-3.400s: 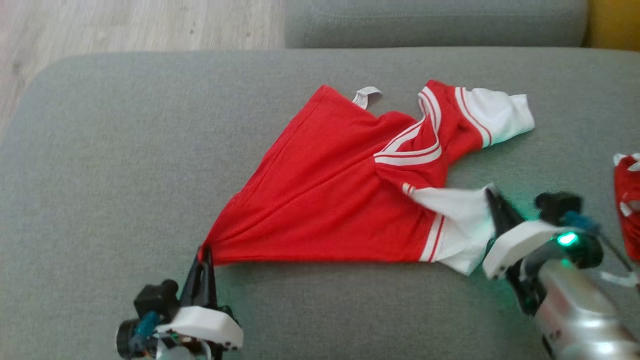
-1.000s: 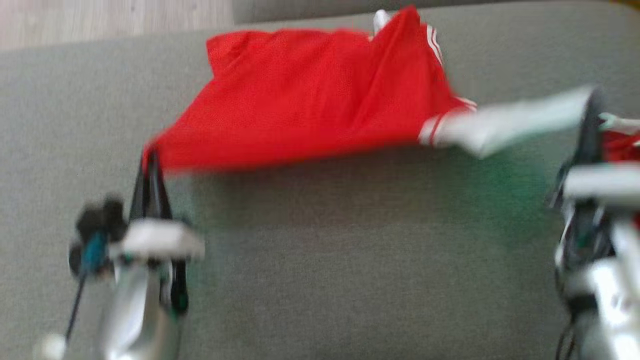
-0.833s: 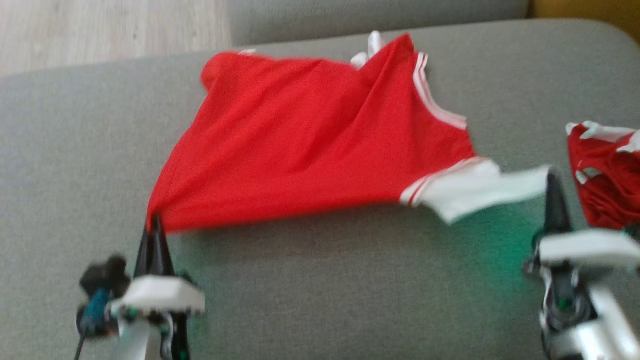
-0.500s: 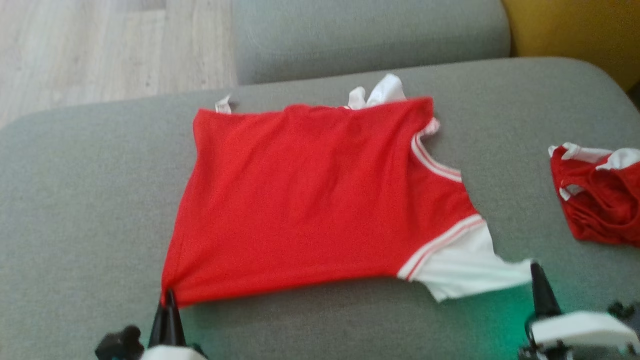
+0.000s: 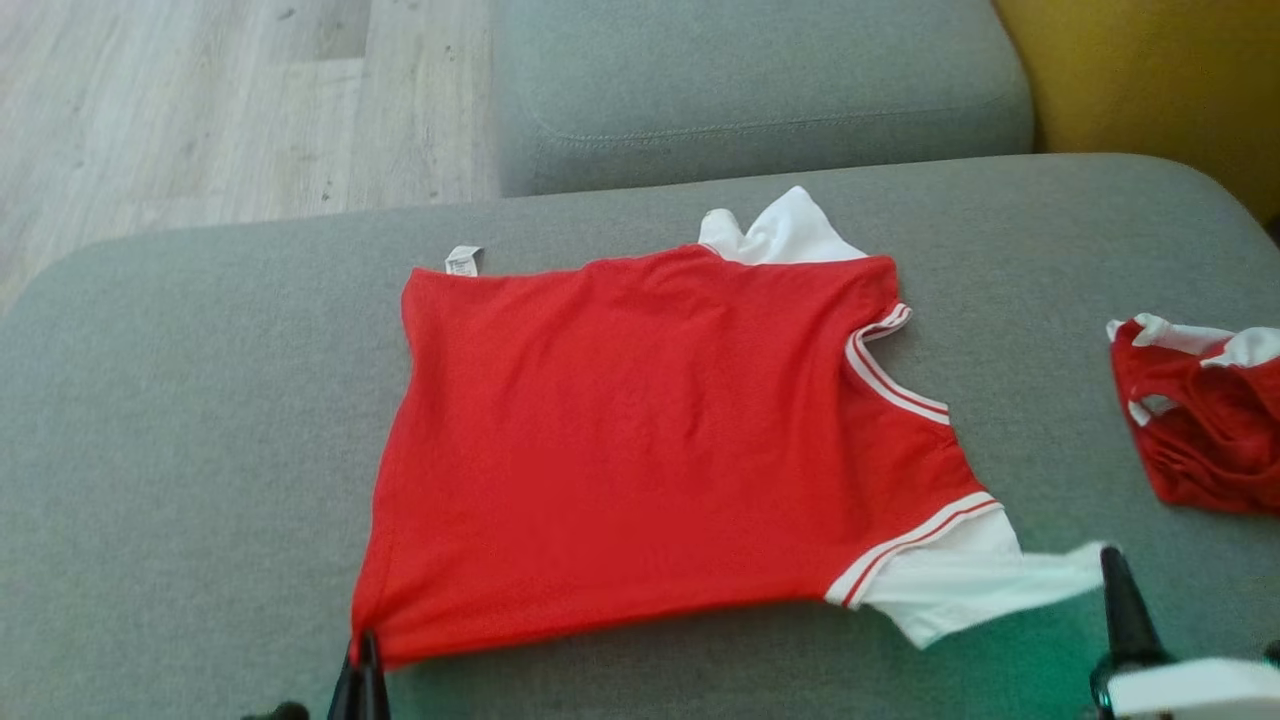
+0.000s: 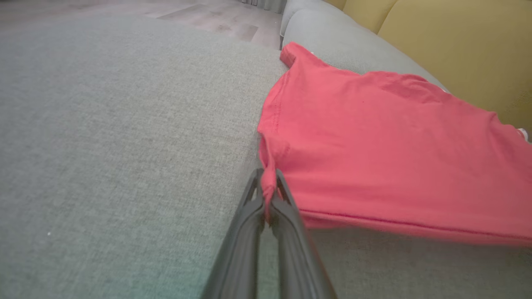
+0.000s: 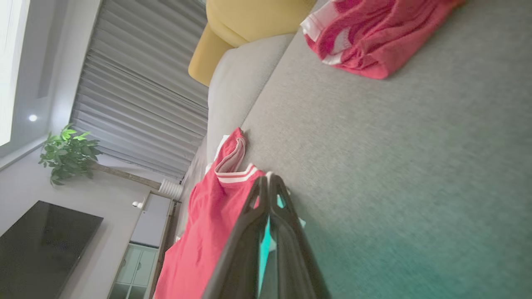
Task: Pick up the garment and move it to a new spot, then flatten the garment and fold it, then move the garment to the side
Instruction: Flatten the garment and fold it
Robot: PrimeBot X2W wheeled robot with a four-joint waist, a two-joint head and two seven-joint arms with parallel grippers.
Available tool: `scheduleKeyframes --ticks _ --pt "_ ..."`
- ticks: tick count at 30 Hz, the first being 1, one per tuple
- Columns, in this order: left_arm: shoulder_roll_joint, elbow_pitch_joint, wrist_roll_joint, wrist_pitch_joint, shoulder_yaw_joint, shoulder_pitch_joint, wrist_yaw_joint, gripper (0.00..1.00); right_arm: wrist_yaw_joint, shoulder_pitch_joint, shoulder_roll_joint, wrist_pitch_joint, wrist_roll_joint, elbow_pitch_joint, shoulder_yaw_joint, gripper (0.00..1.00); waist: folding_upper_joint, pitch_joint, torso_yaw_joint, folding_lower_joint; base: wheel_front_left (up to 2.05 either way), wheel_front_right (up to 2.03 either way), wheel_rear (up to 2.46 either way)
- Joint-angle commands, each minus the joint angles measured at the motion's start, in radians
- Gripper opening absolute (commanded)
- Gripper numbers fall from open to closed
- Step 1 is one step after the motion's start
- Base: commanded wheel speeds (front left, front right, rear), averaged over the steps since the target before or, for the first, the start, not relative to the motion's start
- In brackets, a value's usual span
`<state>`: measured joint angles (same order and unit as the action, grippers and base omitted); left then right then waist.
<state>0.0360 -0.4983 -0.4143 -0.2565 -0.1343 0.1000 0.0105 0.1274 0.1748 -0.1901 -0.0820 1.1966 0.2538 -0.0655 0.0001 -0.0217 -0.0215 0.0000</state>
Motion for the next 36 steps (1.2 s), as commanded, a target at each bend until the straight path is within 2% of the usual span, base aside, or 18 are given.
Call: scheduleKeyframes --ticks 1,9,20,27,28,29,30,31,32,36 --pt "0.014 0.032 0.014 -0.005 0.022 -0.060 0.008 0.00 0.003 -0.058 -0.014 0.004 -0.003 -0.041 -0.006 0.00 -0.0001 0.008 0.006 0.0000 0.00 0.00 0.00" --pt "0.014 -0.035 0.056 -0.005 -0.029 -0.202 0.013 0.00 0.003 -0.232 0.017 0.072 -0.066 -0.034 0.000 0.00 -0.0001 0.066 0.022 0.0000 0.00 0.00 0.00" --pt "0.014 -0.210 0.027 -0.005 -0.115 -0.461 0.089 0.00 0.003 -0.503 0.049 0.112 -0.183 0.137 0.018 0.00 -0.0001 0.174 0.048 0.0000 0.00 0.00 0.00" --pt "0.014 -0.261 0.017 -0.005 -0.124 -0.550 0.114 0.00 0.003 -0.626 0.055 0.090 -0.225 0.237 0.012 0.00 -0.0001 0.210 0.053 0.0000 0.00 0.00 0.00" --pt "0.014 -0.267 0.020 -0.005 -0.123 -0.557 0.121 0.00 0.003 -0.639 0.054 0.086 -0.236 0.250 0.004 0.08 -0.0001 0.212 0.054 0.0000 0.00 0.00 0.00" --pt "0.014 -0.270 0.020 -0.005 -0.120 -0.561 0.127 0.00 0.003 -0.649 0.054 0.078 -0.246 0.266 -0.001 0.52 -0.0001 0.213 0.054 0.0000 0.00 0.00 0.00" --pt "0.014 -0.267 0.020 -0.005 -0.111 -0.564 0.137 0.31 0.003 -0.659 0.051 0.063 -0.263 0.279 -0.007 1.00 -0.0001 0.214 0.054 0.0000 0.00 0.00 0.00" --pt "0.014 -0.261 0.024 -0.005 -0.103 -0.564 0.147 0.49 0.003 -0.667 0.046 0.042 -0.287 0.287 -0.019 1.00 -0.0001 0.214 0.055 0.0000 0.00 0.00 0.00" --pt "0.014 -0.252 0.030 -0.005 -0.093 -0.562 0.158 1.00 0.003 -0.673 0.039 0.017 -0.314 0.295 -0.033 1.00 -0.0001 0.213 0.055 0.0000 0.00 0.00 0.00" --pt "0.014 -0.183 0.075 -0.005 -0.058 -0.524 0.186 1.00 0.003 -0.678 0.009 -0.107 -0.425 0.331 -0.076 1.00 -0.0001 0.205 0.059 0.0000 0.00 0.00 0.00"
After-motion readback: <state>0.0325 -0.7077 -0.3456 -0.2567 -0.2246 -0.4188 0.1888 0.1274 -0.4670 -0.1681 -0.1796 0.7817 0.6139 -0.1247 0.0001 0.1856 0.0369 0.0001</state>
